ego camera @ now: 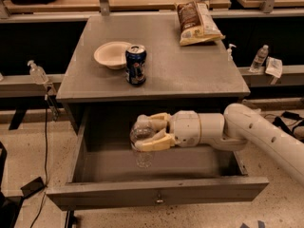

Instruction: Place water bottle into top drawer

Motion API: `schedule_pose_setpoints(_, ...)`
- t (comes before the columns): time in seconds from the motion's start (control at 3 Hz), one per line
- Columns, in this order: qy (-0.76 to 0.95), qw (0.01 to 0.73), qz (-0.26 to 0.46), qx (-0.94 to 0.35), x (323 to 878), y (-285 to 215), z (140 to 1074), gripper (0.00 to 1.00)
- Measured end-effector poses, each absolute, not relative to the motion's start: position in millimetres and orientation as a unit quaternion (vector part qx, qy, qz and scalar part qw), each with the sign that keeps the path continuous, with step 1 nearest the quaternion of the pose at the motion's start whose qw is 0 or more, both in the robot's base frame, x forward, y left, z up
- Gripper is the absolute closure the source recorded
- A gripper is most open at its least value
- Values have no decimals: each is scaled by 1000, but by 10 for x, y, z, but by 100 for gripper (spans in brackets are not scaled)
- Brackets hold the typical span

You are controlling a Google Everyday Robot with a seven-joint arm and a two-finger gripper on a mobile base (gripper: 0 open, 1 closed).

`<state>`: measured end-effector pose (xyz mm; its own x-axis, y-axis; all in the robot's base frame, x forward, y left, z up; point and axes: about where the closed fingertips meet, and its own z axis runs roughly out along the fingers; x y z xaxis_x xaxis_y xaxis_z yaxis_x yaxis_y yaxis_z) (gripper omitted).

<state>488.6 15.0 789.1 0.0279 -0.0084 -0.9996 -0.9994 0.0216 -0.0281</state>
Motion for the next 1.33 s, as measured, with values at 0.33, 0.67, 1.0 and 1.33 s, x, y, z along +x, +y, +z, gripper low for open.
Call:
schedule_pose_setpoints(0.33,496,504,491,-509,4871,177,7664,100)
schedule_pose_setpoints(0.67,497,493,497,-512,4862,183,7463,100)
schedule_pose_setpoints(1.0,496,491,499,-513,4853,206,7444,79)
schedule_pose_setpoints(1.33,495,490,501,-515,4844,229,7449,48)
